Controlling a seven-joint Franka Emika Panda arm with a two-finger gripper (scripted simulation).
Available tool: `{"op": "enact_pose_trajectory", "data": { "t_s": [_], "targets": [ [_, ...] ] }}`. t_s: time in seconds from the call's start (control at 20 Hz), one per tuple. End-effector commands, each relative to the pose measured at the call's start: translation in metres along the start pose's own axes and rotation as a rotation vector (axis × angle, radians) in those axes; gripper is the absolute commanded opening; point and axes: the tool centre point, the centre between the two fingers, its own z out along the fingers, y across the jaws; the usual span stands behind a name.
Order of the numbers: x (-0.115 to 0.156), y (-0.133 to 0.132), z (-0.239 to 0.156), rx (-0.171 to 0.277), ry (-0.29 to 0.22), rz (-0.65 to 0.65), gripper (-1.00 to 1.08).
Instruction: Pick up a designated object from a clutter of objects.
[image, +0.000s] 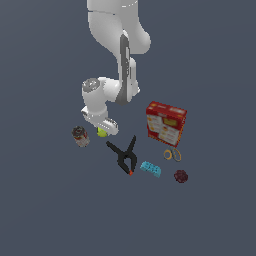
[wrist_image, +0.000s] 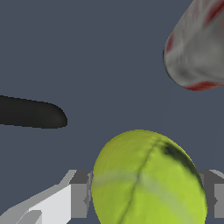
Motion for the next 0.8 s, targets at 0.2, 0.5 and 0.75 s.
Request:
{"op": "enact_pose_trajectory", "data": {
  "t_s": [0.2,0.5,0.75],
  "targets": [
    [-0.001,-0.004,-0.005,0.0,0.0,0.0,-1.0],
    [-0.003,-0.017,-0.026,0.0,0.0,0.0,-1.0],
    [-0.005,-0.035,-0.054,-0.001,0.0,0.001,-1.0]
  ]
}}
